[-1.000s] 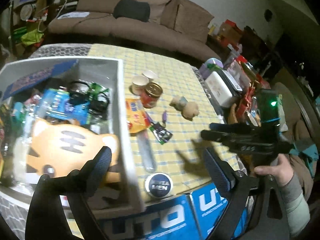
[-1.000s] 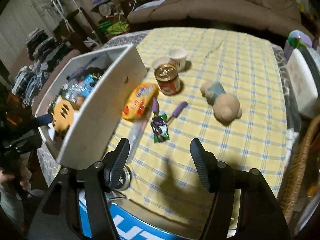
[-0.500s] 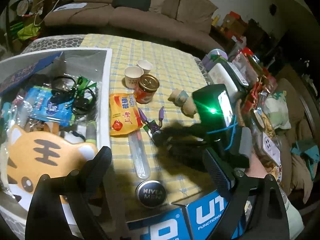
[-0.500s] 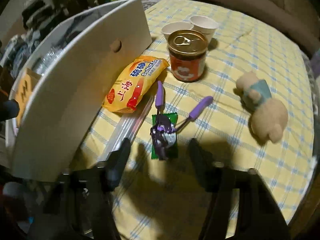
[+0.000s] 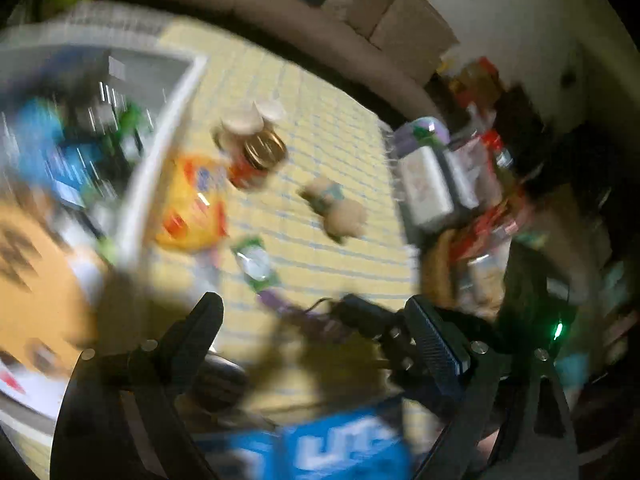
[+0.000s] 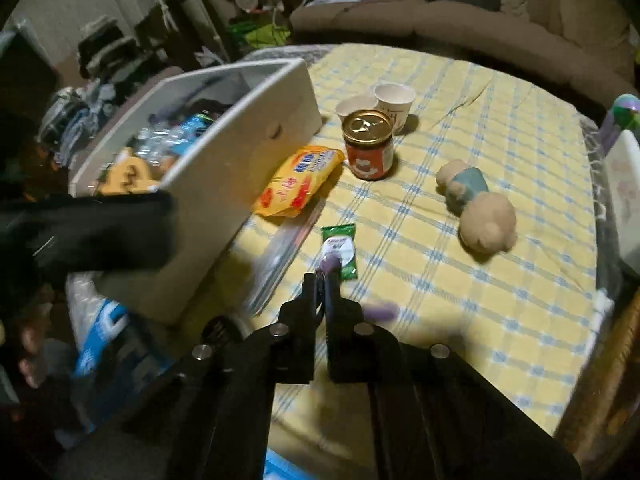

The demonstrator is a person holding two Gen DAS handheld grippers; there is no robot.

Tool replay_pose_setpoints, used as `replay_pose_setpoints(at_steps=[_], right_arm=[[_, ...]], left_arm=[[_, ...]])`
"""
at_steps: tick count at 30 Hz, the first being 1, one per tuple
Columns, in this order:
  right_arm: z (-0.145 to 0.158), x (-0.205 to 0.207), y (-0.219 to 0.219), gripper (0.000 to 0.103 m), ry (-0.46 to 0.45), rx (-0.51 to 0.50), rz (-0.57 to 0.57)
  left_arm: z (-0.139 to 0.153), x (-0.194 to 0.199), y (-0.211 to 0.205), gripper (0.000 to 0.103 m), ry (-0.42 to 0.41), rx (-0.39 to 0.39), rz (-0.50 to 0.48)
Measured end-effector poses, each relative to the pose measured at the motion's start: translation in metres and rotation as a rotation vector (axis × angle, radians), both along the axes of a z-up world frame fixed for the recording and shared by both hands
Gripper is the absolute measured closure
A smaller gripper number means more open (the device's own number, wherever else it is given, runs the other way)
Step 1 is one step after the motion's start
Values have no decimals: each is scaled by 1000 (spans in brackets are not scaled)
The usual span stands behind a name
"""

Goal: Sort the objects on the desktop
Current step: 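Close the left tool on the purple-handled clip on the tablecloth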

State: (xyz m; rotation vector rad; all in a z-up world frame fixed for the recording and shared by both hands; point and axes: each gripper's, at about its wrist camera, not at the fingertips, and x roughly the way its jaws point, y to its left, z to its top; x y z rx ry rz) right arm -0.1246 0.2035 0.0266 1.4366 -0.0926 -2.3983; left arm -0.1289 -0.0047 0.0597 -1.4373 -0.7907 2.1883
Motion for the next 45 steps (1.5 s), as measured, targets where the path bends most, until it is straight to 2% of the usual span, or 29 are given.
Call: replay_pose_setpoints(at_steps=[2,4,8,10,13,14,15,17,22,24,28,30,33,35,36,37,40,41,42,43,45], right_arm=[[10,8,3,100,-12,-2,4],[23,16,10,102,-6,-1,2],[54,31,20,102,29,-7,-10],[62,35,25,102,17,9,-11],[62,41,34,97,4,13,-55],[56,44,36,90,-14,0,-56],[50,46,37,77,-25,-1,-62],[31,51,35,61,-61,-17,-61],[-5,60,25,61,-104,-88,-48],[-12,65,29,61,-105,-109,-74],[-9,84,50,59,-69,-128,-135],[-8,91,63,54,-61,-138,-158],[-8,94,74,54,-57,-141,-175],[-8,95,79,54,-53,-155,-186],[-9,96,81,54,-49,-163,-189],[-10,97,83,54,-45,-173,-193],[-13,97,88,50,-33,-208,-208],[-15,97,89,50,-30,-218,-213],[-17,96,89,49,-29,-230,-216],[-19,96,89,49,-28,-238,-218],[-24,93,89,49,-35,-243,-221]], left_arm=[[-12,2,6,9,-71,66,0],[-22,6,13,9,-110,99,-11],[-43,14,16,9,-208,224,33],[-46,18,22,9,-215,232,16],[-40,21,26,9,-191,182,-11],[-39,21,26,9,-185,165,-23],[-40,20,26,9,-192,153,-35],[-43,20,27,9,-213,117,-72],[-47,24,28,12,-200,45,-152],[-50,23,34,18,-201,4,-194],[-61,16,54,21,-251,-104,-286],[-66,10,65,21,-268,-169,-320],[-75,1,75,21,-307,-210,-359],[-84,-5,80,38,-345,-226,-383],[-89,-7,82,55,-365,-240,-389],[-95,-10,83,64,-389,-249,-396],[-104,-15,83,65,-433,-223,-400],[-106,-17,83,68,-440,-211,-401],[-107,-18,83,73,-441,-190,-397],[-106,-19,83,82,-435,-182,-395],[-99,-20,84,90,-389,-194,-396]])
